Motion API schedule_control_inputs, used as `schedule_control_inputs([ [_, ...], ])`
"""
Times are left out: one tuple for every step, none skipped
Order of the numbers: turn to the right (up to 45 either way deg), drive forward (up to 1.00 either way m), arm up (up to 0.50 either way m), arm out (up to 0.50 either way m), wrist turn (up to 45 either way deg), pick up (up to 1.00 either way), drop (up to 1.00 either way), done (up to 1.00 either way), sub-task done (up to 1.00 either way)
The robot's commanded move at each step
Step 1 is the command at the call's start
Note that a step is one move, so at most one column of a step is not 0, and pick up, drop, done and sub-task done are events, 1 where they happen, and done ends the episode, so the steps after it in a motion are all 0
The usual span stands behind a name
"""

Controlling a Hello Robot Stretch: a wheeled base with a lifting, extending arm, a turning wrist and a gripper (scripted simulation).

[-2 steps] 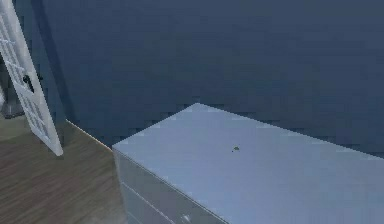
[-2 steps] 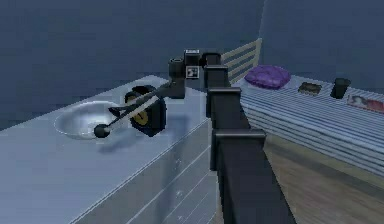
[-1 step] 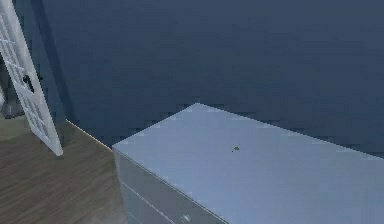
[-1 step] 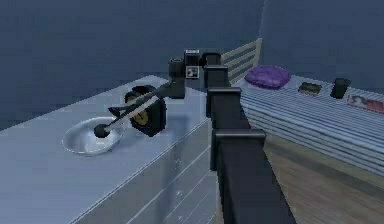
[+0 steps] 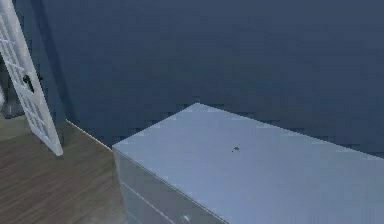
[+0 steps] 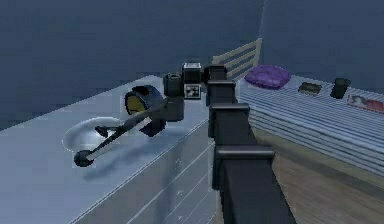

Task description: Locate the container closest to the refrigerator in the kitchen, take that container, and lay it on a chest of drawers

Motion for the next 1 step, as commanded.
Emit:
schedule_control_inputs([
  [0.0, 0.0, 0.0, 0.0, 0.0, 0.0, 0.0, 1.0, 0.0],
])
